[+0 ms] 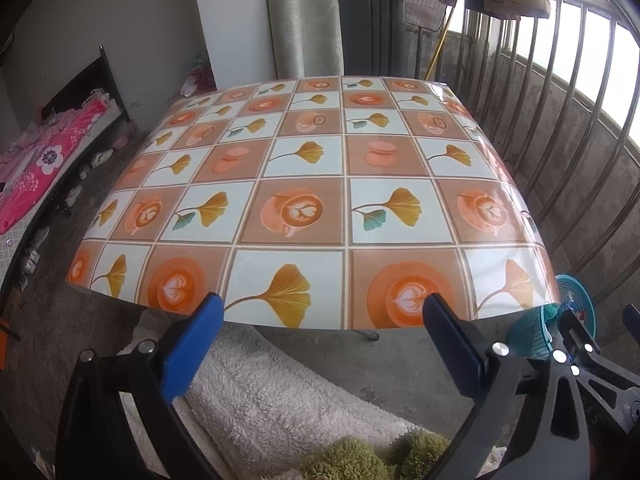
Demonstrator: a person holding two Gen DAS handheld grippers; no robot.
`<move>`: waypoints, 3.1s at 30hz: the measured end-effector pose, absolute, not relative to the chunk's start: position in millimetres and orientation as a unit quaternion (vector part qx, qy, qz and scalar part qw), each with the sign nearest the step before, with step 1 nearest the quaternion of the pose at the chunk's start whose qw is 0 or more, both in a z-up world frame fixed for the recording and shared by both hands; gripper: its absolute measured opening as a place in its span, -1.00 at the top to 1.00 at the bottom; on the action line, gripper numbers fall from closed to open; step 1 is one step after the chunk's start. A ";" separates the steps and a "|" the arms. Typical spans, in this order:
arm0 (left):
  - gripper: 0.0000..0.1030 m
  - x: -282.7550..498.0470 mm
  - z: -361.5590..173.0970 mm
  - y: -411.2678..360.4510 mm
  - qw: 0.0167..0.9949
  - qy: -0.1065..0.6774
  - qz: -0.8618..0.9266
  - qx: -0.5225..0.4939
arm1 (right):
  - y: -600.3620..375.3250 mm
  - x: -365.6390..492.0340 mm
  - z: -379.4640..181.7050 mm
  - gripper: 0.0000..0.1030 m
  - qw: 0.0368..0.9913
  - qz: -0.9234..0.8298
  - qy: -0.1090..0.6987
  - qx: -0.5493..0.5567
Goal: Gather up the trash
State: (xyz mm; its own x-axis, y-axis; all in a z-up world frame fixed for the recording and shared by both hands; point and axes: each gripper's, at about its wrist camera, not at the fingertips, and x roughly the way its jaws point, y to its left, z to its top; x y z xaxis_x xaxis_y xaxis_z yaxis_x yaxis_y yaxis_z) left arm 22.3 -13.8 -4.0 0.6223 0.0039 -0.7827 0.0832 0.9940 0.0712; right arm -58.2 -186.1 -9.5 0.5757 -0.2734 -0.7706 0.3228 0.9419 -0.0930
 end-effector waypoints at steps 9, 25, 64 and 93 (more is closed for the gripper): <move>-0.89 24.1 -3.4 -24.5 0.898 0.434 -0.038 0.056 | -193.5 -58.6 -7.7 -0.85 0.884 -0.181 0.428 0.038; -0.89 24.2 -3.7 -29.5 0.897 0.434 -0.059 0.055 | -197.9 -56.8 -6.8 -0.85 0.881 -0.197 0.428 0.041; -0.89 26.0 -1.0 -13.6 0.902 0.429 -0.018 0.042 | -202.0 -61.3 -4.9 -0.85 0.882 -0.212 0.419 0.045; -0.89 26.4 -0.7 -13.1 0.902 0.429 -0.018 0.042 | -201.0 -60.3 -4.6 -0.85 0.882 -0.210 0.419 0.045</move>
State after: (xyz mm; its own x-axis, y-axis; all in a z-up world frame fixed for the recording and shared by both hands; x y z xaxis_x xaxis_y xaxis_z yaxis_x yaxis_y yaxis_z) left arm 26.4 -13.1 -0.7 0.6317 0.0036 -0.7752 0.0685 0.9958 0.0604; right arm -60.3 -201.0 -4.6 0.5600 -0.3328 -0.7587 0.4085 0.9076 -0.0966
